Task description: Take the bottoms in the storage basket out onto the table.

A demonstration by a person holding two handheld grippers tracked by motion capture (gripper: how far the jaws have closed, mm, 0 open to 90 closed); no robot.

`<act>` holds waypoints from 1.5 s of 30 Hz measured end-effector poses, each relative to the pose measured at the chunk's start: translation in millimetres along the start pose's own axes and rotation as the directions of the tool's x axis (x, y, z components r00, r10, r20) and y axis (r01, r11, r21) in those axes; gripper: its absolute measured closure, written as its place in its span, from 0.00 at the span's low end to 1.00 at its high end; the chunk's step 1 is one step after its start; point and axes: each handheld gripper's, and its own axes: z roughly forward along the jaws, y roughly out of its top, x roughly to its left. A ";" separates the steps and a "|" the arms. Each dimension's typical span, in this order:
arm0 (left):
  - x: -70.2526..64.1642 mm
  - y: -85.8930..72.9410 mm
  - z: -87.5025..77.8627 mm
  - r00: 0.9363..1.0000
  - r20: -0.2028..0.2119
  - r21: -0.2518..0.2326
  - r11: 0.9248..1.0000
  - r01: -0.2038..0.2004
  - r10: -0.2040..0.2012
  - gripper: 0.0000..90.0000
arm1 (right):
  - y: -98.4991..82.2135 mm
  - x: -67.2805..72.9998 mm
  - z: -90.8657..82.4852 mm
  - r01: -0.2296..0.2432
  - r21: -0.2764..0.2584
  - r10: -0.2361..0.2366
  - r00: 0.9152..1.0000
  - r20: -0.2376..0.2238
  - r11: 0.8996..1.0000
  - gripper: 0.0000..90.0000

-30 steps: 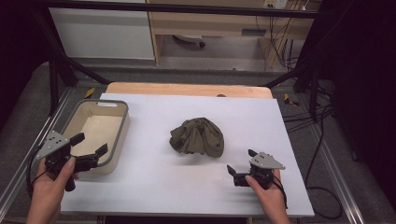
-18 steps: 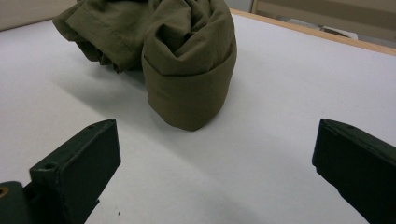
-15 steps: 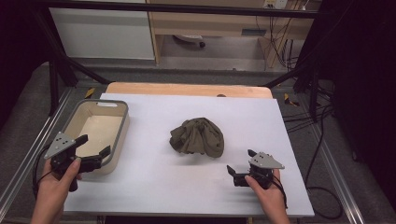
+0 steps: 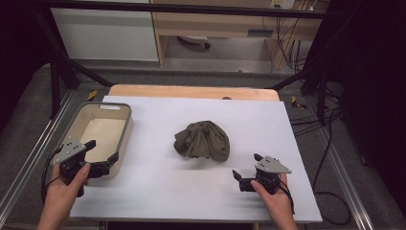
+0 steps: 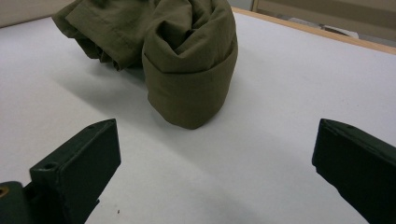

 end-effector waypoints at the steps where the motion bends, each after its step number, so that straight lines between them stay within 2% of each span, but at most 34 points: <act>1: 0.0 -0.5 0.6 1.000 -0.001 0.003 1.000 -0.002 0.002 0.06 | 0.0 0.2 0.2 0.000 0.001 0.000 1.000 -0.001 1.000 0.02; 15: 6.1 -9.0 6.6 1.000 -0.011 0.026 1.000 -0.017 0.017 0.06 | -0.4 0.8 1.2 0.003 0.008 -0.003 1.000 -0.003 1.000 0.02; 25: 13.9 -14.4 7.5 1.000 -0.020 0.032 0.999 -0.003 0.004 0.06 | -0.8 1.1 2.0 0.002 0.011 -0.002 1.000 -0.006 1.000 0.02; 39: 27.2 -24.1 8.5 0.999 -0.038 0.015 0.999 0.033 -0.032 0.07 | -1.7 0.8 4.4 0.004 0.019 -0.004 1.000 -0.007 1.000 0.02; 43: 28.0 -25.7 10.0 0.999 -0.035 0.014 1.000 0.028 -0.028 0.07 | -1.9 1.2 4.8 0.003 0.021 -0.003 1.000 -0.006 1.000 0.02; 45: 26.4 -26.3 11.8 0.999 -0.038 0.022 1.000 0.011 -0.010 0.07 | -2.1 1.0 5.0 0.002 0.022 -0.001 1.000 -0.005 1.000 0.02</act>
